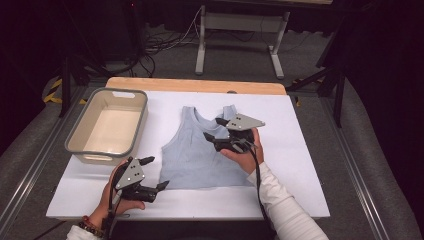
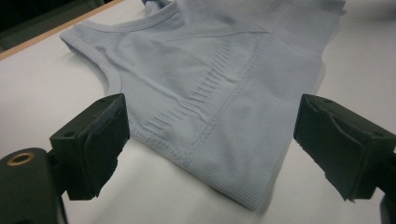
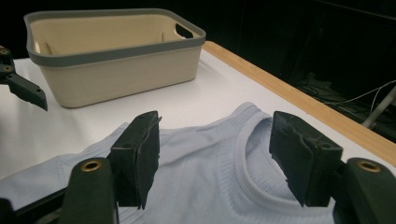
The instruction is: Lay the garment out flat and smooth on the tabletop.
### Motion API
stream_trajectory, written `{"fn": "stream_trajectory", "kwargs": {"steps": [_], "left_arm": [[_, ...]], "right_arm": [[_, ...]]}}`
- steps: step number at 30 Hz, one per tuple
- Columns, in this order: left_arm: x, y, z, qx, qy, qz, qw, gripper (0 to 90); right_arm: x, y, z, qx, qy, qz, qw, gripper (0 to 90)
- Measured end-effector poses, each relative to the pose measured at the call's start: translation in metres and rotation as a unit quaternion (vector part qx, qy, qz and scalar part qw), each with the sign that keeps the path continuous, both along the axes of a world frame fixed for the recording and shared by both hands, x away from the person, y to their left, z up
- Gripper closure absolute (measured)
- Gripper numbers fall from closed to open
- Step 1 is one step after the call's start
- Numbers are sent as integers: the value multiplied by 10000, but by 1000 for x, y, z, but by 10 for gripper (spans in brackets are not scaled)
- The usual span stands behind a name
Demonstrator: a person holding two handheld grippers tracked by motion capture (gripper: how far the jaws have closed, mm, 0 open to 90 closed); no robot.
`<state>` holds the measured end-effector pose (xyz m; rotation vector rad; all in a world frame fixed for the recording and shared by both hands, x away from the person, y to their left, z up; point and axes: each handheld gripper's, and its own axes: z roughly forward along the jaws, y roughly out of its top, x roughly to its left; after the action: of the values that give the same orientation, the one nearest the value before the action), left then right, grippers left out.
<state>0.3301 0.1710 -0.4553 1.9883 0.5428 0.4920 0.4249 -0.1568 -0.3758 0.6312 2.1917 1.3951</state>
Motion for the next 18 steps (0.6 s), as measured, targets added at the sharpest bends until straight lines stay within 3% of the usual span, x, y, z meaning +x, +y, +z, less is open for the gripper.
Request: {"fn": "stream_trajectory", "kwargs": {"steps": [6,10,18], "left_arm": [[1,2,-2,27,58,18,10000,112],[1,2,-2,44,51,40,10000,112],[0,0,-2,49,85,14,10000,113]], "right_arm": [[19,25,-2,-39,111,35,9999,336],[24,33,-8,-78,295,138,9994,383],[31,40,-17,-109,351,65,9993,385]]}}
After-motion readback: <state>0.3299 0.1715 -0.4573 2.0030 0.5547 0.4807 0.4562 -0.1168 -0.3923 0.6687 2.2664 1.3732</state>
